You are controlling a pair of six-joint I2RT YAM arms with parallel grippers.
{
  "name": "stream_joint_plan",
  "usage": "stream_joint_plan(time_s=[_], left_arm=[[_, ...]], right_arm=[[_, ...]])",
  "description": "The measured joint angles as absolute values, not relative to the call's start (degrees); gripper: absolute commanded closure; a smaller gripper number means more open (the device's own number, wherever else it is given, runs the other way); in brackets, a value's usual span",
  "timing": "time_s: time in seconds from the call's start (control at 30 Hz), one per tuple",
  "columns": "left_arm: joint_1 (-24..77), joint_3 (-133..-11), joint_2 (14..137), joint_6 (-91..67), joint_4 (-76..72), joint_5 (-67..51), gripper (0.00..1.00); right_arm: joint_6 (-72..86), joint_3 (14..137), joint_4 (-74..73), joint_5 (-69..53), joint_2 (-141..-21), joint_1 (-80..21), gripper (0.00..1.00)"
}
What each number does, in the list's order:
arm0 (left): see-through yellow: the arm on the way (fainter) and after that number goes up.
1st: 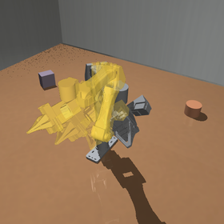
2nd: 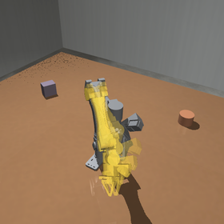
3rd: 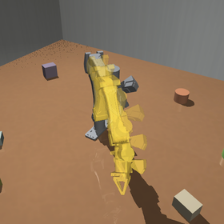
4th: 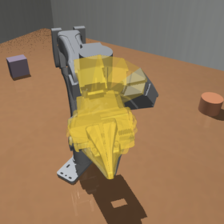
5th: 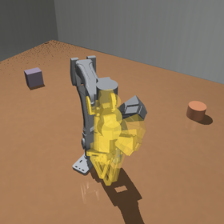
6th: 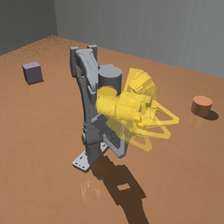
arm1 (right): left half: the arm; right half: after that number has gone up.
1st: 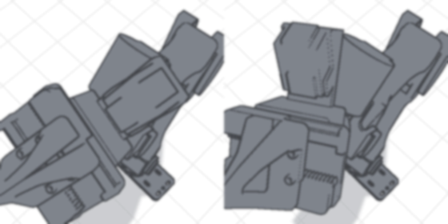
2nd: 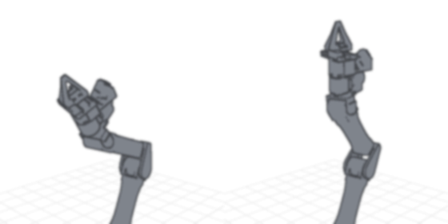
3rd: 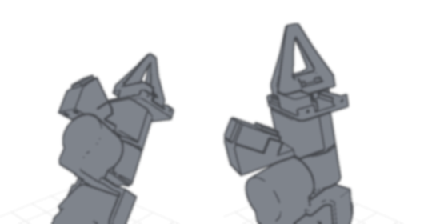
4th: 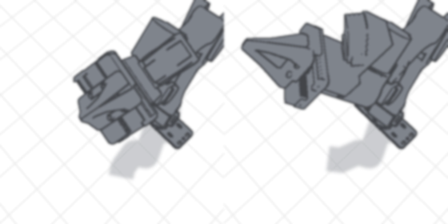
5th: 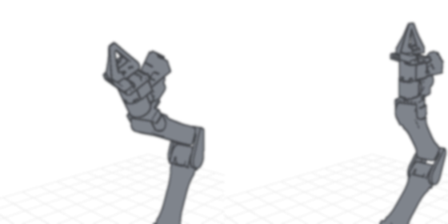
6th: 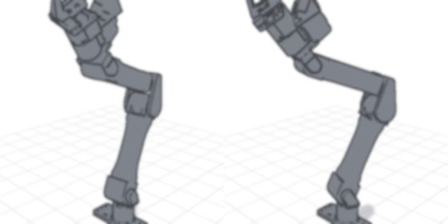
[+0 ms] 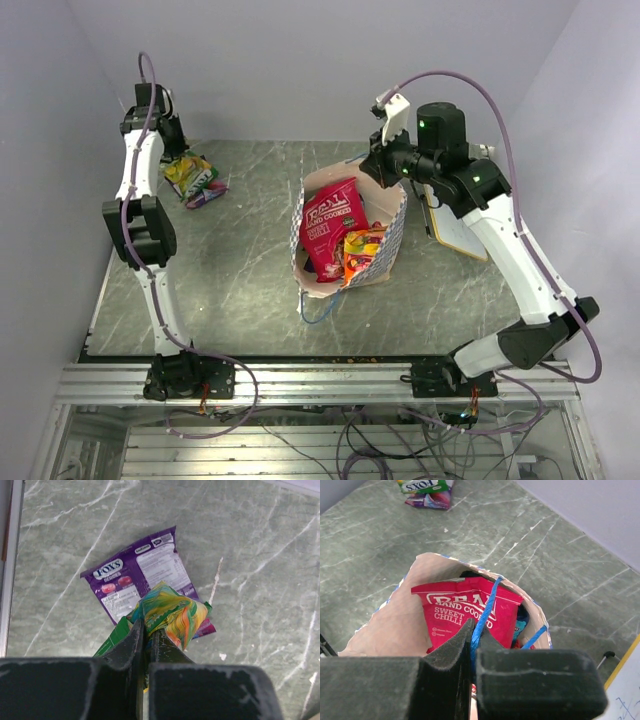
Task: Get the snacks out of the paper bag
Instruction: Place the snack at the center of the board.
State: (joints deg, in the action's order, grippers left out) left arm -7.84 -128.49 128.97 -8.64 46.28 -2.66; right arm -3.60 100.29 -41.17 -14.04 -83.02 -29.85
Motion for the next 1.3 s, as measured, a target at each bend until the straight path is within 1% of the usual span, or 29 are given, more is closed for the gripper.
stream_joint_plan(time_s=[0.27, 0.5, 0.6, 0.7, 0.73, 0.8, 0.83, 0.9, 0.97, 1.03, 1.17, 1.23, 1.3], left_arm=[[-7.84, -131.96, 136.57, -6.85, 43.57, -1.91, 0.93], [-8.01, -132.53, 139.11, -6.83, 40.49, 0.82, 0.92], [-7.99, -132.53, 139.87, -6.0, 38.85, 0.8, 0.93], [-7.73, -132.6, 140.81, -3.79, 37.52, 1.1, 0.9], [-7.55, -132.6, 141.1, -3.07, 37.1, 1.28, 0.88], [-7.16, -132.53, 141.38, -1.63, 36.36, 1.34, 0.79], [-6.9, -132.33, 141.4, -0.91, 35.92, 1.34, 0.74], [-6.35, -132.16, 141.4, 0.03, 35.09, 1.83, 0.61], [-5.91, -131.87, 141.4, 0.49, 34.5, 3.29, 0.51], [-5.65, -131.44, 141.32, 0.47, 34.5, 5.04, 0.43], [-5.19, -130.21, 140.44, 0.43, 34.74, 7.27, 0.35], [-4.99, -130.28, 139.55, 0.3, 35.38, 8.99, 0.28], [-4.69, -130.78, 137.97, -0.47, 36.67, 11.05, 0.26]], right_arm=[[-4.1, 103.11, -42.7, -11.44, -87.42, -29.85, 1.0], [-4.05, 104.79, -43.88, -11.31, -91.05, -29.85, 1.0], [-4.05, 104.79, -44.25, -11.33, -91.48, -29.85, 1.0], [-4.08, 104.79, -44.16, -11.33, -91.5, -29.85, 1.0], [-4.08, 104.79, -44.03, -11.33, -91.5, -29.85, 1.0], [-4.05, 104.79, -43.99, -11.44, -91.5, -29.85, 1.0], [-4.03, 104.79, -43.97, -11.57, -91.5, -29.85, 1.0], [-3.9, 104.79, -43.64, -11.6, -91.5, -29.85, 1.0], [-3.73, 104.77, -43.29, -11.6, -91.5, -29.85, 1.0], [-3.49, 104.57, -42.94, -11.6, -91.35, -29.85, 1.0], [-2.66, 103.31, -42.52, -11.64, -89.91, -29.85, 1.0], [-2.22, 102.13, -42.06, -11.73, -88.51, -29.85, 1.0], [-1.76, 100.73, -41.1, -11.77, -87.02, -29.85, 1.0]])
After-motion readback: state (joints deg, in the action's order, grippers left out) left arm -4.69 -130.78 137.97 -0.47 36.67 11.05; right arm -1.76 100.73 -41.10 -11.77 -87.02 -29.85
